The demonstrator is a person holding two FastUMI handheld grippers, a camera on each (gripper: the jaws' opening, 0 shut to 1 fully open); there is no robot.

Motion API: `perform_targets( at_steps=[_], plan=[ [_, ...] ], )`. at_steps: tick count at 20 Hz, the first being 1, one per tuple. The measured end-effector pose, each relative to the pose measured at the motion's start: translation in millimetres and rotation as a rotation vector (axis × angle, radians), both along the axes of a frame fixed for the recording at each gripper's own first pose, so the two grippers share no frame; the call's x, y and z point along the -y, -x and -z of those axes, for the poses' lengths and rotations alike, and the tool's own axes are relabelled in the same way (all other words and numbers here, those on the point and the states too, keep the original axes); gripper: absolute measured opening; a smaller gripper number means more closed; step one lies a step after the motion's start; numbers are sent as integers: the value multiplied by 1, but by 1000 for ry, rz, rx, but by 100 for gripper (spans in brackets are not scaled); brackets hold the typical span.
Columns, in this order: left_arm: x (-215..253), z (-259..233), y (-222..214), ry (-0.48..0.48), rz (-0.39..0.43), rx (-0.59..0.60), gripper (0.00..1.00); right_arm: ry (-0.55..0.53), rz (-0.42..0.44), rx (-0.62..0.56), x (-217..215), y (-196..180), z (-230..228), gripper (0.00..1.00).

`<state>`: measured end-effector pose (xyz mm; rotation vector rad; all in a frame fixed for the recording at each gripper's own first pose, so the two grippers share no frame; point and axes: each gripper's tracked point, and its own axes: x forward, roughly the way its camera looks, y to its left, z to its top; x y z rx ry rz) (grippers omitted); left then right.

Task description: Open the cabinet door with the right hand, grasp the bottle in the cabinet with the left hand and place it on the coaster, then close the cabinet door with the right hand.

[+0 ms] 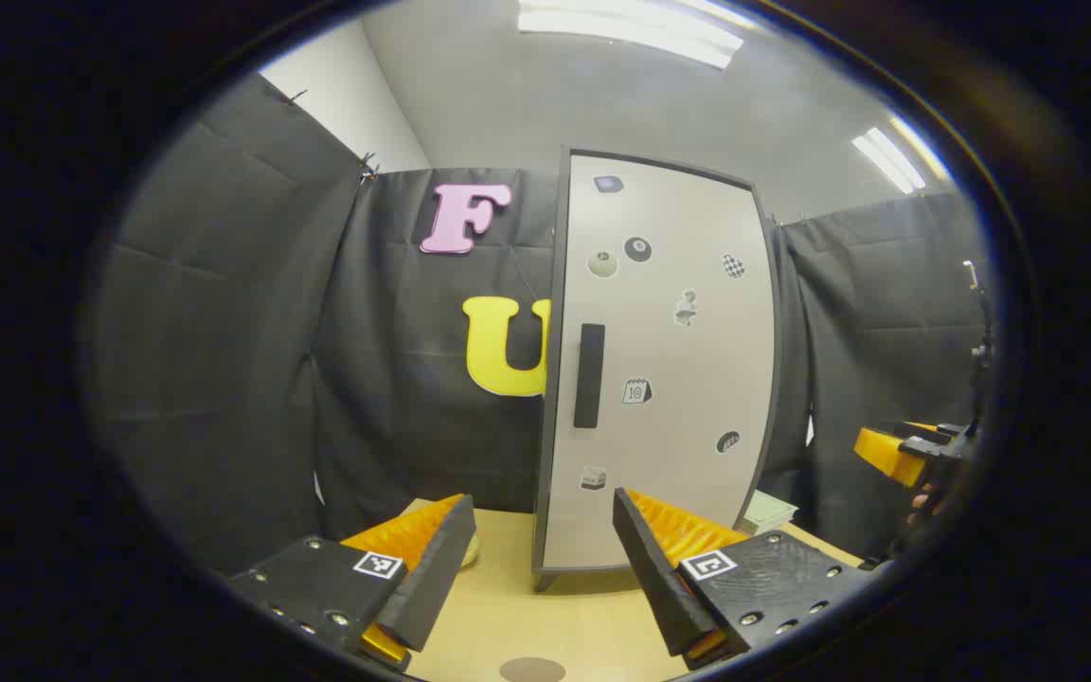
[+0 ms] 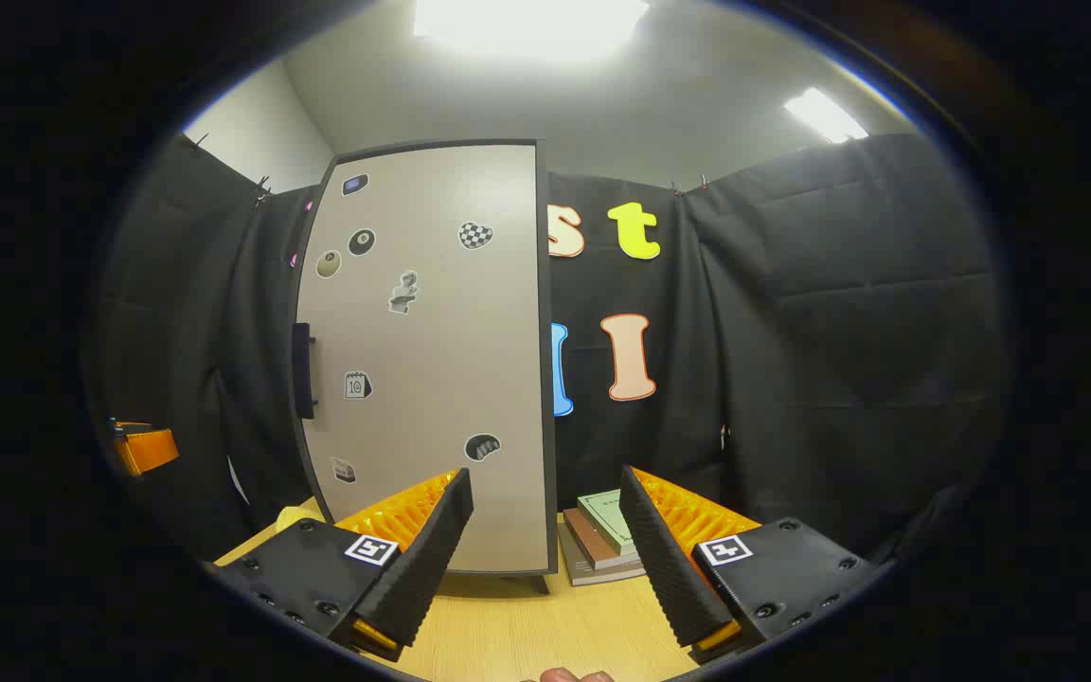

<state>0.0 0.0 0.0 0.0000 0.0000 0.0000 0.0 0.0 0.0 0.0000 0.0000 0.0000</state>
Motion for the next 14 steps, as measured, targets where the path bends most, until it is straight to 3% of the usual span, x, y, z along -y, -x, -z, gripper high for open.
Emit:
perform_targets(
  at_steps=[14],
  plan=[
    [-1, 8, -5, -19, 19, -13, 90, 7, -7, -17, -3, 7, 4, 97]
  ],
)
